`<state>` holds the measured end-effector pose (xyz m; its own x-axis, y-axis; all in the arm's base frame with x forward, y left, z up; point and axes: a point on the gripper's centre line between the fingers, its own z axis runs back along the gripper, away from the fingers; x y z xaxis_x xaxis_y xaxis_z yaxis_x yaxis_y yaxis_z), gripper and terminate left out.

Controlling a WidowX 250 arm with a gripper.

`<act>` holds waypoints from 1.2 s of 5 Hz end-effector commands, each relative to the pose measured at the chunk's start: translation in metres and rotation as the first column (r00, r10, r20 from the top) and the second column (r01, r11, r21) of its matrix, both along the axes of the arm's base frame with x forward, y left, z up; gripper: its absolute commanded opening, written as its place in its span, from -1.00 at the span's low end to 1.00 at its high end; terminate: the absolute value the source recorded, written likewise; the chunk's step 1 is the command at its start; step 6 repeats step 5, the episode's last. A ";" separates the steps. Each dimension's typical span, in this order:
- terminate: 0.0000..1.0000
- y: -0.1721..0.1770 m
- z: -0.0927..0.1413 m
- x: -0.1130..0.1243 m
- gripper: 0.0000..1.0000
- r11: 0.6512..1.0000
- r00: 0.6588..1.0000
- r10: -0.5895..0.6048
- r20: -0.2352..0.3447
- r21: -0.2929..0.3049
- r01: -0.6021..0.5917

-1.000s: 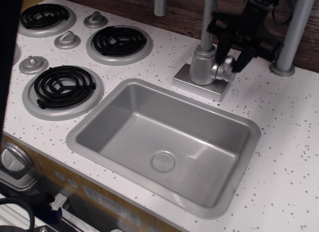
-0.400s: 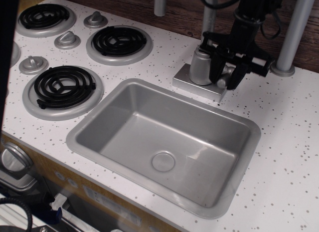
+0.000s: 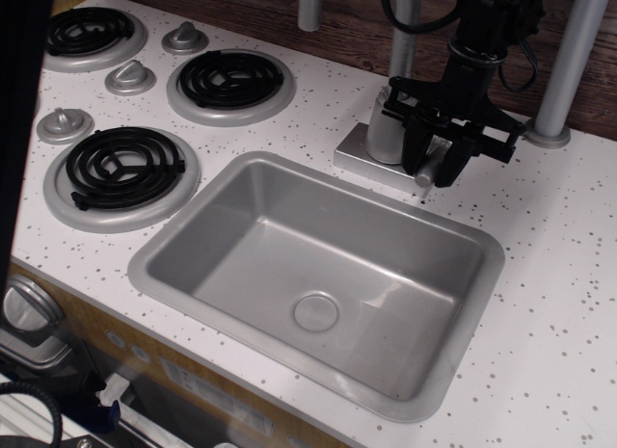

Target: Lever vertical to front

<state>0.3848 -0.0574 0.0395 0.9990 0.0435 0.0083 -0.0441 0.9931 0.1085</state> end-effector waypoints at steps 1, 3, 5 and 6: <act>-1.00 0.002 0.013 0.012 -1.00 1.000 0.997 -0.016 0.080 -0.005 0.017; -1.00 0.004 0.043 -0.001 1.00 0.998 0.996 0.020 0.082 0.059 -0.025; 1.00 0.004 0.065 -0.018 1.00 0.993 0.996 0.049 0.077 0.102 -0.056; 1.00 0.004 0.065 -0.018 1.00 0.993 0.996 0.049 0.077 0.102 -0.056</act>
